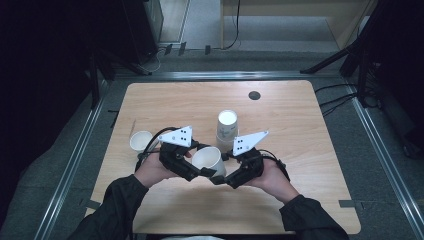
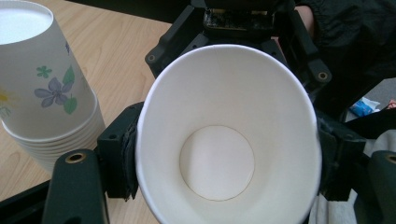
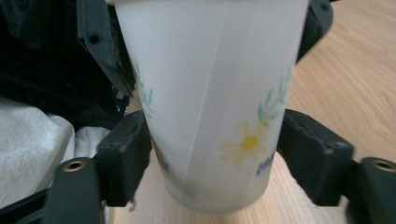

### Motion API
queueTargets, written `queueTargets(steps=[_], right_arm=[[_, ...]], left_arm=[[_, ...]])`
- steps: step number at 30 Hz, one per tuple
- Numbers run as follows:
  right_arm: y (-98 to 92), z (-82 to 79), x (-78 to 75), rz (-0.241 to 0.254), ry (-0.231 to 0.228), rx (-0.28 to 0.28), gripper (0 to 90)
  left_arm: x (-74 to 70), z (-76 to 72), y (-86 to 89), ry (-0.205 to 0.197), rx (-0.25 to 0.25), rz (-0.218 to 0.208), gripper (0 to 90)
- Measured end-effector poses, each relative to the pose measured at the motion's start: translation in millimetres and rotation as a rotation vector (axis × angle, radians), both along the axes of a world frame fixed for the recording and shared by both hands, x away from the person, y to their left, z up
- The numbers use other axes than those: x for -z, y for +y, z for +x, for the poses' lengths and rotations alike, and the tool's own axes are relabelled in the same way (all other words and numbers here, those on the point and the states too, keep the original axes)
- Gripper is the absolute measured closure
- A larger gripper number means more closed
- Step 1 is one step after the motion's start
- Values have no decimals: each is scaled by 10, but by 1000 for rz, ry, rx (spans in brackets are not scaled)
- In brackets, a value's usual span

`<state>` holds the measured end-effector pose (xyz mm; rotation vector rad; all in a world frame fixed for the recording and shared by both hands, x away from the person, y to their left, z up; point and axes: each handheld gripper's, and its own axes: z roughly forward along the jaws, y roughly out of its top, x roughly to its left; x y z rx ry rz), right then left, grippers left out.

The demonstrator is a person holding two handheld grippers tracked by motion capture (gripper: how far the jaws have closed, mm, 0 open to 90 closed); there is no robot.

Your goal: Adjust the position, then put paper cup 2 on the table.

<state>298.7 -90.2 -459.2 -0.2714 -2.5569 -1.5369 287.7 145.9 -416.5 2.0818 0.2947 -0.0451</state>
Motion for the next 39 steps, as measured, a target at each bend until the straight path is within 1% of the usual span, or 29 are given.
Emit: queueTargets(steps=[2, 3, 5, 6, 7, 10, 11, 13, 15, 16, 17, 18, 19, 21, 23, 25, 30, 33, 35, 37, 39], right_arm=[[1, -10, 14, -28, -21, 18, 218], [0, -9, 27, -35, -25, 17, 207], [-4, -15, 43, -48, -34, 24, 205], [-11, -24, 52, -64, -39, 30, 205], [-18, -26, 59, -69, -58, 34, 205], [-46, -45, 75, -80, -91, 42, 203], [-53, -49, 81, -89, -104, 47, 198], [-76, -46, 99, -122, -113, 67, 197], [-94, -24, 118, -159, -121, 124, 199], [-107, -15, 125, -161, -118, 147, 201], [-122, -12, 124, -162, -115, 156, 201], [-140, -3, 121, -158, -128, 165, 201], [-157, -1, 113, -161, -128, 184, 201], [-186, 5, 103, -161, -127, 205, 201], [-226, -5, 94, -158, -119, 224, 201], [-264, -19, 77, -161, -124, 245, 201], [-322, -30, 35, -152, -122, 274, 201], [-358, -20, 36, -156, -110, 295, 201], [-390, -23, 39, -160, -114, 302, 201], [-422, -26, 33, -157, -110, 304, 201], [-461, -24, 25, -151, -111, 317, 201]], left_arm=[[-9, 15, 31, -4, -8, 3, 249], [-14, 22, 50, -2, -15, -3, 249], [-30, 40, 95, -3, -27, -8, 249], [-39, 48, 119, -6, -35, -10, 249], [-47, 59, 143, -4, -39, -13, 249], [-65, 83, 197, -4, -59, -16, 249], [-66, 87, 216, -14, -74, -12, 249], [-64, 107, 250, -14, -86, -5, 249], [-58, 124, 281, -13, -103, 4, 249], [-53, 130, 290, -10, -109, 4, 249], [-47, 137, 305, -15, -118, 10, 249], [-36, 149, 324, -13, -126, 18, 249], [-26, 156, 341, -12, -133, 24, 249], [-9, 176, 372, -13, -142, 36, 249], [3, 199, 408, -4, -161, 38, 249], [13, 210, 441, -1, -176, 40, 249], [31, 218, 529, -1, -210, 54, 248], [40, 218, 587, -3, -230, 60, 248], [45, 229, 625, -7, -241, 65, 248], [56, 242, 660, 0, -250, 63, 248], [75, 251, 702, 2, -264, 71, 248]])
